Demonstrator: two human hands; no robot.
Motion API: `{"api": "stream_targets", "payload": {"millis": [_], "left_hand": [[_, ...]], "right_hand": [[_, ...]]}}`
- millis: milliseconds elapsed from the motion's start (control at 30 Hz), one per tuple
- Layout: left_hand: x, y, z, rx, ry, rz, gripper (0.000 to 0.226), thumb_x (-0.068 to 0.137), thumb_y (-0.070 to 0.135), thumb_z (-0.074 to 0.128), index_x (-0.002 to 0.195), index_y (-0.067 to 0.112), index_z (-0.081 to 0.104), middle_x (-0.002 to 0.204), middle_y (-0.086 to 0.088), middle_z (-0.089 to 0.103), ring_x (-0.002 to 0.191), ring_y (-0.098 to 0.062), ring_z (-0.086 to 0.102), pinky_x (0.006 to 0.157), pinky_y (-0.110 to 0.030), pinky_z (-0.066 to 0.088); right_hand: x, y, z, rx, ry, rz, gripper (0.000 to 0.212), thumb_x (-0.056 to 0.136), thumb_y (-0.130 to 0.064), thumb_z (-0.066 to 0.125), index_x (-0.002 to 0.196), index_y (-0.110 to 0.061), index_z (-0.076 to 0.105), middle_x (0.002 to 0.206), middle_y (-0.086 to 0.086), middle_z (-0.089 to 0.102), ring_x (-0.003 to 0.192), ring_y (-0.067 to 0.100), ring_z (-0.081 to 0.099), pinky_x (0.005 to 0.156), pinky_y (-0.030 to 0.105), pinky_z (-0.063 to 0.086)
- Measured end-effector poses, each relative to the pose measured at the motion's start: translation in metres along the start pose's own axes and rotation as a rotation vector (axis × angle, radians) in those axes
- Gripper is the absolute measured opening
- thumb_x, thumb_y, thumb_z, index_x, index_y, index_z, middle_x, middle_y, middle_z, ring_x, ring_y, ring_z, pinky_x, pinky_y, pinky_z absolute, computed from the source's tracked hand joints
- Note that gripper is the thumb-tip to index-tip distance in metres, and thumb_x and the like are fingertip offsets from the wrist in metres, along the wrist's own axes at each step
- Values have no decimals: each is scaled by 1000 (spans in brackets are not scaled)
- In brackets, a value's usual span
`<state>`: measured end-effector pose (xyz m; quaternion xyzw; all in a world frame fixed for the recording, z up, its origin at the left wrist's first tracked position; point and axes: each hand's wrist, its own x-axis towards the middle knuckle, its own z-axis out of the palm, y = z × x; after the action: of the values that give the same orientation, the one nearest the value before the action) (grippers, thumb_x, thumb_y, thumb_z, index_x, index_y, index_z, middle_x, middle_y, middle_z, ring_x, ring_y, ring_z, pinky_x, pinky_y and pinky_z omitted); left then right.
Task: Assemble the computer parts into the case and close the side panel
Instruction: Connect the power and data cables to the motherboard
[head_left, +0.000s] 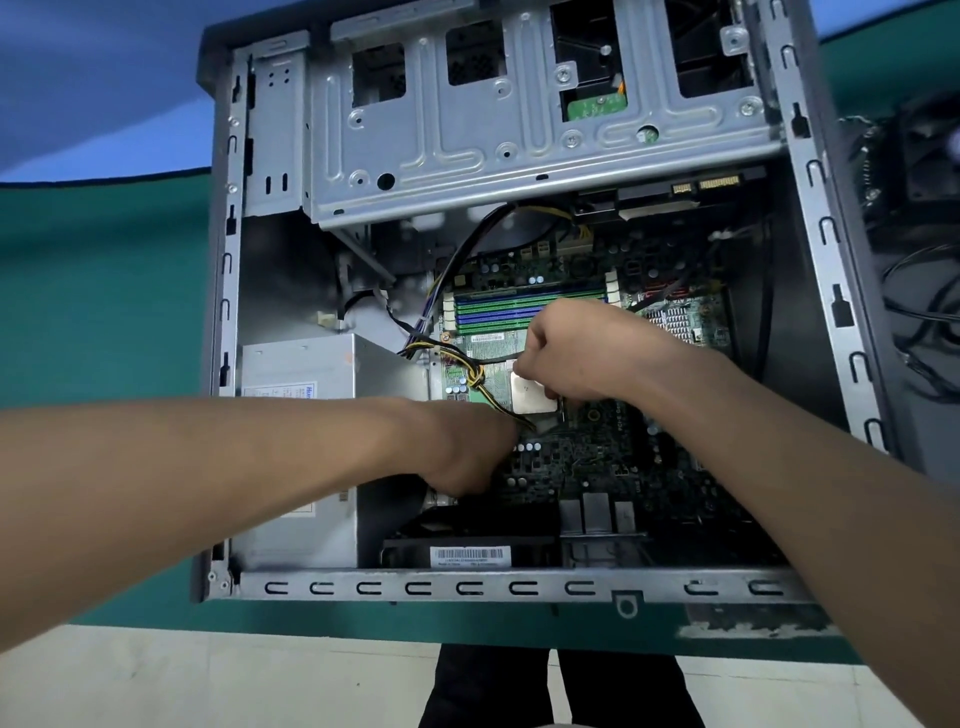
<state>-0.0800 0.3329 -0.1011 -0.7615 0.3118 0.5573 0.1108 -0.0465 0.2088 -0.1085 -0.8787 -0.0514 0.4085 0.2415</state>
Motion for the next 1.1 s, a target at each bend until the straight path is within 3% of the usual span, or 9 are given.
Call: {"api": "stream_targets", "payload": {"millis": [100,200,367,567,700,833,933,1100], "left_hand": [[2,-1,3,60,52,31,32,89,16,53,60,13,39,62,1,42,70,-26,50,62,-31,44],[1,-1,5,84,97,102,20,86,18,55,67,15,48,61,2,43,73,-27,53,70,-35,52],[2,1,5,130,142,155,35,84,16,56,57,16,35,58,4,37,71,-25,47,73,-34,51],[2,4,6,163,128,172,17,86,15,55,72,13,45,63,2,37,76,-26,49,80,-40,53],[4,13,-1,219,60,120,25,88,17,55,70,17,38,78,-2,44,81,-27,54,70,-32,48],[4,17,-2,226,76,46,29,87,16,56,66,17,37,67,1,40,72,-26,50,62,-32,45],[-2,11,1,105,150,-36,32,87,18,56,64,18,35,66,1,40,69,-26,47,60,-30,41],[-14,-6,-11,-22,243,-120,16,80,30,66,78,15,61,62,4,48,63,-23,50,54,-27,35]], "right_hand": [[0,-1,0,0,-17,3,16,90,-29,53,78,-20,57,101,8,71,65,18,50,63,27,41],[0,-1,0,-2,-27,6,18,90,-29,53,80,-16,61,100,8,72,64,18,52,63,27,41],[1,-1,0,5,-23,20,24,89,-26,53,92,-7,67,93,6,74,64,19,57,63,27,44],[-6,-5,4,-77,-133,-3,17,88,-23,55,91,-12,67,72,4,68,62,20,61,54,24,41],[-7,-6,3,-110,-105,-10,15,88,-17,53,92,-12,66,77,3,66,68,21,61,56,25,41],[-11,-7,0,-137,-84,-9,21,89,-12,46,101,-14,63,96,4,65,85,23,61,64,30,46],[-11,-7,0,-149,-83,-15,21,89,-11,44,100,-14,62,92,2,62,82,23,58,61,27,42],[-8,-4,4,-176,-65,-47,15,88,-11,45,84,-13,60,77,2,59,69,22,55,55,26,39]]}}
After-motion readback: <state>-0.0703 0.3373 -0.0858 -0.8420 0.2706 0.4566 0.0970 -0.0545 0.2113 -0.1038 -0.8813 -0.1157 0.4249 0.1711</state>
